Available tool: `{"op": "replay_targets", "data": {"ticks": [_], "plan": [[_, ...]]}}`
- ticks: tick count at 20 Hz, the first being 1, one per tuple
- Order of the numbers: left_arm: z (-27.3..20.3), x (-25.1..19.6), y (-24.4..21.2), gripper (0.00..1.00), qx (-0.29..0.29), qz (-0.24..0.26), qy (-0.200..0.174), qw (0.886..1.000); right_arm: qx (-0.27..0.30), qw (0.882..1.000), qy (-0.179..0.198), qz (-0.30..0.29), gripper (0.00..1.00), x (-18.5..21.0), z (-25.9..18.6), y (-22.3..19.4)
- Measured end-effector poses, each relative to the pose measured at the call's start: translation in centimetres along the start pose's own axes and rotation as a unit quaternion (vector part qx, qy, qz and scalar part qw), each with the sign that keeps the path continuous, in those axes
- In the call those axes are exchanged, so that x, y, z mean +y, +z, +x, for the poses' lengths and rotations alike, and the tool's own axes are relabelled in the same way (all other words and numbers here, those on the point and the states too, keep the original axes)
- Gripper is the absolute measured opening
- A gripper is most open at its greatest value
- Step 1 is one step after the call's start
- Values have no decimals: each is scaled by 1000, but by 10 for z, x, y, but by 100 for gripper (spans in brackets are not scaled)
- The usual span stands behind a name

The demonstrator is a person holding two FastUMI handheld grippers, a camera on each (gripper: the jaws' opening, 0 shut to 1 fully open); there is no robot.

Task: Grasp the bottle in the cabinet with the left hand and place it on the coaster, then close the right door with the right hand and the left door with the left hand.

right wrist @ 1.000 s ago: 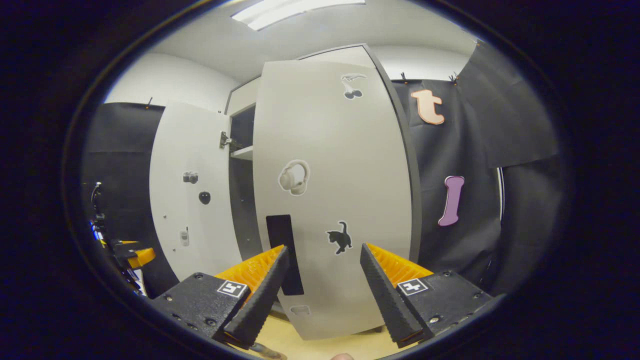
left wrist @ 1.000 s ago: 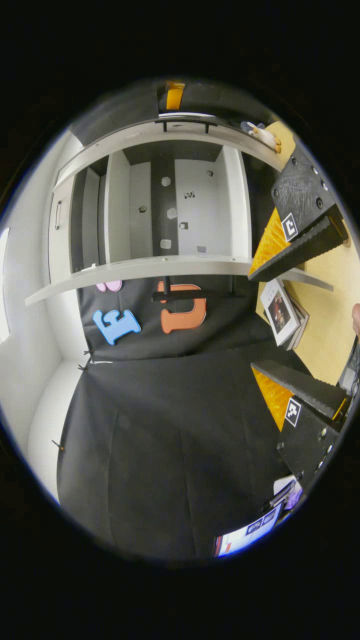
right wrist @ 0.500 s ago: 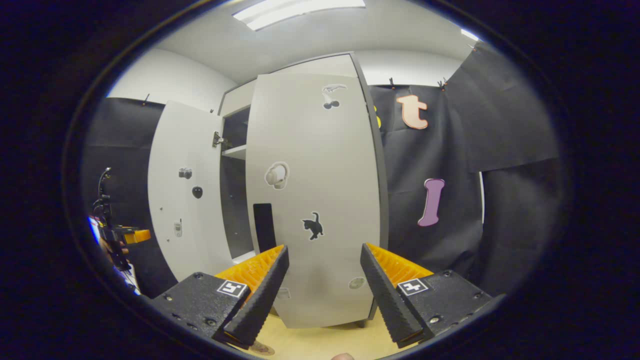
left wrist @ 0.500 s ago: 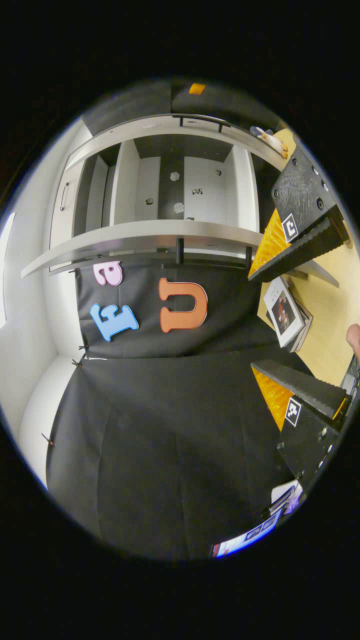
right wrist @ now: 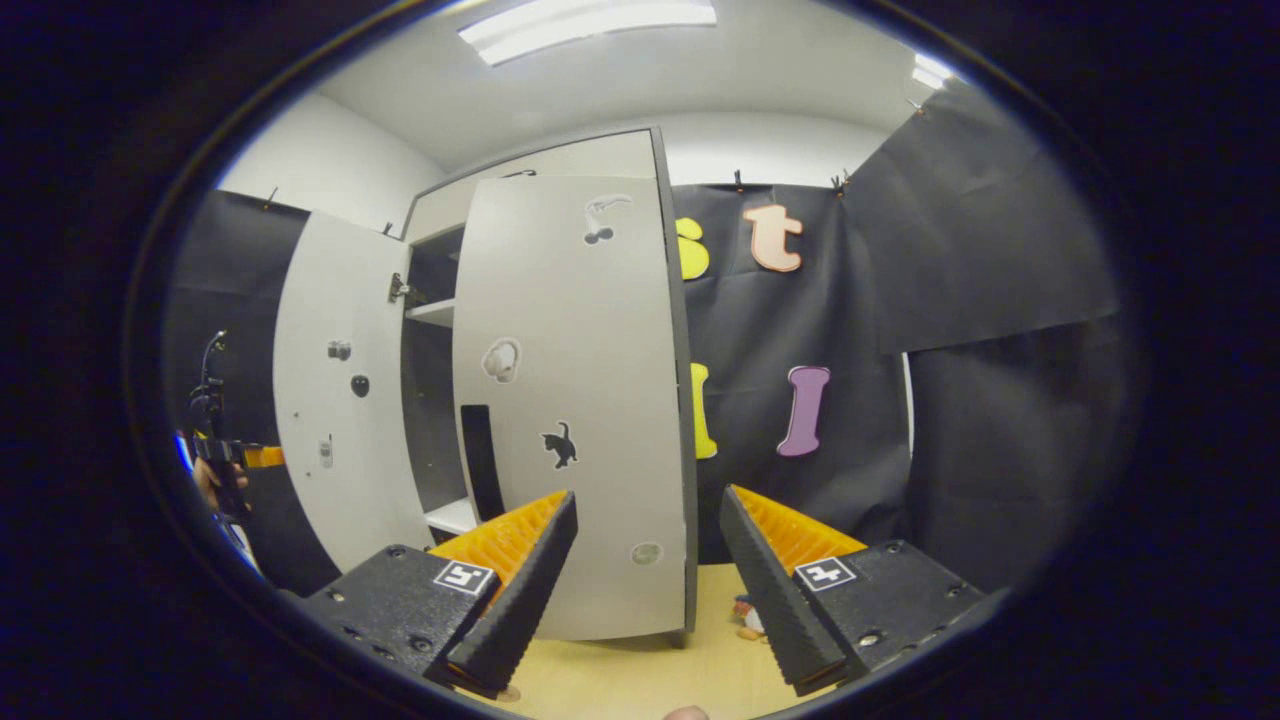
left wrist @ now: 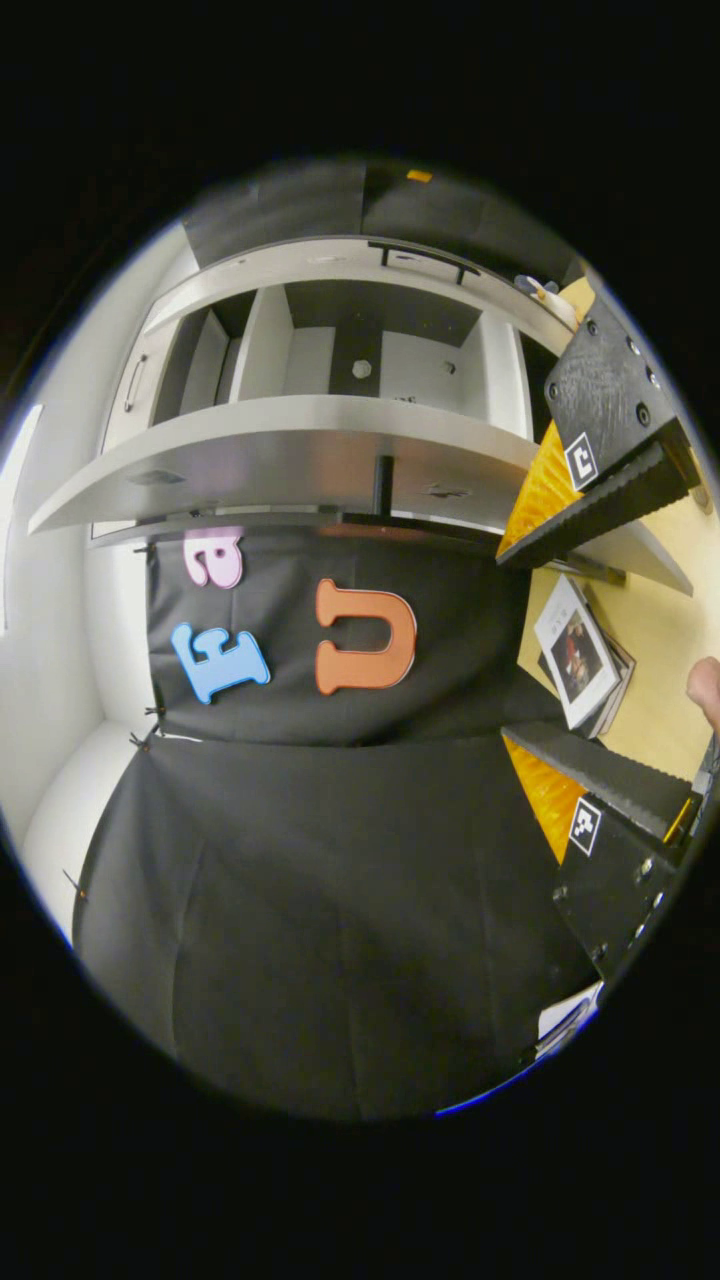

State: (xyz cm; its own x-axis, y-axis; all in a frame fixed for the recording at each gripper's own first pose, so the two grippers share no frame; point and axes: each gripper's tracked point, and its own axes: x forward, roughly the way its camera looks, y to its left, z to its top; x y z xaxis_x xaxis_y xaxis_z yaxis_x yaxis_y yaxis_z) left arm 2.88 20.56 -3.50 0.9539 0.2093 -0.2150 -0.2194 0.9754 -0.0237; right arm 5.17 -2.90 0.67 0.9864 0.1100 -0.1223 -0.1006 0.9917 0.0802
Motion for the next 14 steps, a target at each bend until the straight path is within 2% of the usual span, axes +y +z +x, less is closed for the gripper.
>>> {"op": "replay_targets", "data": {"ticks": [1, 2, 6, 9, 10, 12, 14], "plan": [[3, 2, 0, 99, -2, 2, 0, 1000, 6, 1000, -9, -4, 95, -6, -2, -5], [5, 3, 0, 92, 2, -1, -1, 1000, 12, 1000, -13, -4, 95, -9, -4, -9], [4, -2, 5, 96, 0, 8, -13, 1000, 13, 1000, -25, -7, 95, -20, -12, -9], [4, -7, 6, 95, -7, 14, -16, 1000, 7, 999, -32, -3, 95, -26, -17, -7], [4, -8, 5, 92, -6, 14, -20, 1000, 6, 999, -33, -1, 95, -28, -18, -7], [4, -10, 5, 95, -3, 18, -29, 999, 8, 999, -35, 0, 92, -31, -21, -9], [2, -17, 5, 95, -1, 23, -36, 999, 10, 999, -40, -2, 95, -37, -25, -13]]}}
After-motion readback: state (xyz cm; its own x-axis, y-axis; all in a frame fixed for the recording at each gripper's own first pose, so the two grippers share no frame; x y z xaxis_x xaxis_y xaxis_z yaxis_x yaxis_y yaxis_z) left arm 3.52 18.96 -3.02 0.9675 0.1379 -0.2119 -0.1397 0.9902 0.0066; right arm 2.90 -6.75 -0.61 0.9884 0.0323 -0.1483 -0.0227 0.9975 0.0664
